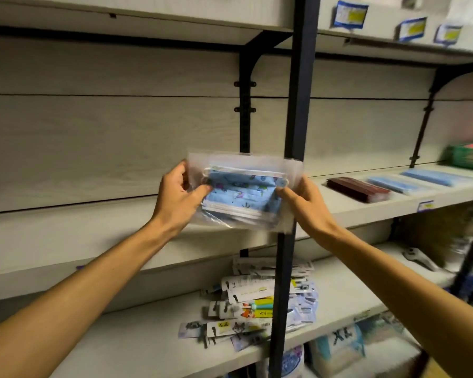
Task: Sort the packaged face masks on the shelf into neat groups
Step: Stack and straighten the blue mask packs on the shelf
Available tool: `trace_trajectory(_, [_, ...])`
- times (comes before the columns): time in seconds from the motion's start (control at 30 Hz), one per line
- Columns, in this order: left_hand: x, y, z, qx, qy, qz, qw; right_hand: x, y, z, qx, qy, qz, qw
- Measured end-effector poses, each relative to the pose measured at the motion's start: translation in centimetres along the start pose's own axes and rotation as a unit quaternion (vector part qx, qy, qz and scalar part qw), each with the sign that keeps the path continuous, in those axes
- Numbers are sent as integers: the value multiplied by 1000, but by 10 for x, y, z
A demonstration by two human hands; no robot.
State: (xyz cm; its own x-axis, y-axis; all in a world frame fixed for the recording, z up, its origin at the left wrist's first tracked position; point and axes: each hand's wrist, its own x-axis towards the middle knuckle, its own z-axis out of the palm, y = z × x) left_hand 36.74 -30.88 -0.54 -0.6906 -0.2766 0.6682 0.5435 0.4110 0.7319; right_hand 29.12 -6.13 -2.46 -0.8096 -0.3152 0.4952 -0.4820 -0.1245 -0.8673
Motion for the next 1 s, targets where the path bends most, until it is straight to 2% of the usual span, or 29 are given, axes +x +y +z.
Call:
trace_trajectory(0.23, [-33, 24, 98, 19, -75, -47, 996, -27, 3, -105, -56, 51, -23, 997])
trace_trajectory(0.3, [-40, 33, 131, -2, -69, -84, 994, -28, 4, -140, -74, 75, -28, 994])
trace_trajectory(0.37, [-51, 40, 169, -64, -22, -128, 989, -26, 5, -176, -76, 107, -21, 991])
trace_trajectory(0.47, [-73, 50, 231, -128, 28, -224, 966, -22, 11, -220, -34, 144, 16, 989])
trace_trajectory(0.63, [-77, 57, 331, -226, -47, -331, 915, -14, 30, -242, 92, 204, 102, 969])
trace_trajectory(0.73, [-48, 48, 378, -263, 9, -355, 897, -9, 45, -237, 145, 230, 123, 954])
trace_trajectory(0.87, [-12, 19, 397, -155, 111, -374, 908, 5, 67, -227, 171, 219, 170, 945])
trace_trajectory(0.93, [3, 4, 393, -103, 118, -365, 918, 14, 75, -225, 176, 188, 193, 947])
trace_trajectory(1.0, [24, -10, 383, -76, 92, -366, 923, 27, 80, -229, 157, 163, 203, 953])
